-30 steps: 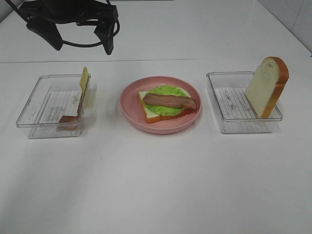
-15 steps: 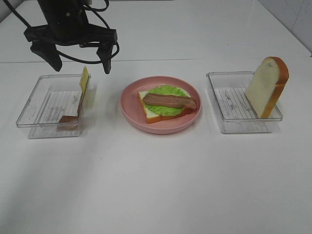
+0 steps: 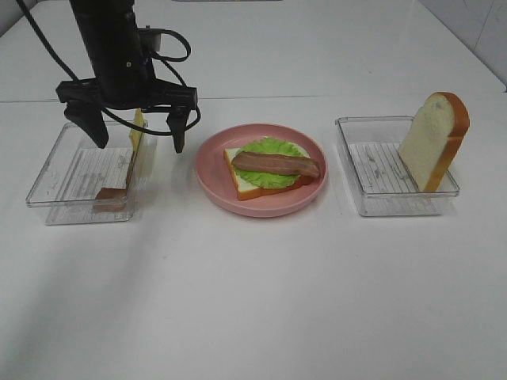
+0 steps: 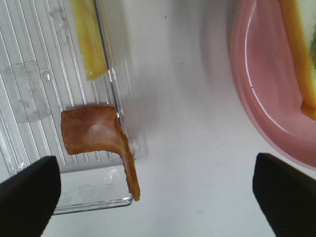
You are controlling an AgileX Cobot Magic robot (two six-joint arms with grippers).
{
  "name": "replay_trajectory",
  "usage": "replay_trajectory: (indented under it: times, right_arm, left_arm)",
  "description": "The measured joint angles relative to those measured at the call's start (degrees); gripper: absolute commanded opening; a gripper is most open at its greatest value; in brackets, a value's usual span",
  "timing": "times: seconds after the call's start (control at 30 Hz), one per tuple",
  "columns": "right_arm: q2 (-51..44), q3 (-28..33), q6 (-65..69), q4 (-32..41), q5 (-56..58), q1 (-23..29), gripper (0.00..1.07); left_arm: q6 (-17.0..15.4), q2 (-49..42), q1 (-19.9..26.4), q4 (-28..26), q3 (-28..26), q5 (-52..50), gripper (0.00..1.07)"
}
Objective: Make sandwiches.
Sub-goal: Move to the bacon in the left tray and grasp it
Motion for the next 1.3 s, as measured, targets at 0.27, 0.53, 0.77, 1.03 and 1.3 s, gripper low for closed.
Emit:
replay_trajectory:
  times: [0.27, 0.53, 0.77, 1.03, 1.3]
  right_arm:
    - [0.0, 0.0, 0.0, 0.0, 0.0, 0.0, 0.92]
    - [0.0, 0.0, 0.0, 0.0, 0.0, 0.0, 0.92]
    - [0.0, 0.0, 0.0, 0.0, 0.0, 0.0, 0.92]
    - [0.0, 0.0, 0.0, 0.0, 0.0, 0.0, 0.92]
    - [0.0, 0.0, 0.0, 0.0, 0.0, 0.0, 0.92]
  left_arm:
    - [0.0, 3.0, 0.0, 0.0, 0.0, 0.0, 1.01]
    - [-1.4, 4.7, 0.0, 0.0, 0.0, 0.0, 1.01]
    - [-1.5, 4.8, 0.0, 0.5, 0.1, 0.0, 1.00]
    - [-2.2, 4.9, 0.0, 0.5, 0.1, 0.0, 0.84]
    - [-2.6, 4.9, 0.0, 0.5, 0.1, 0.0, 0.68]
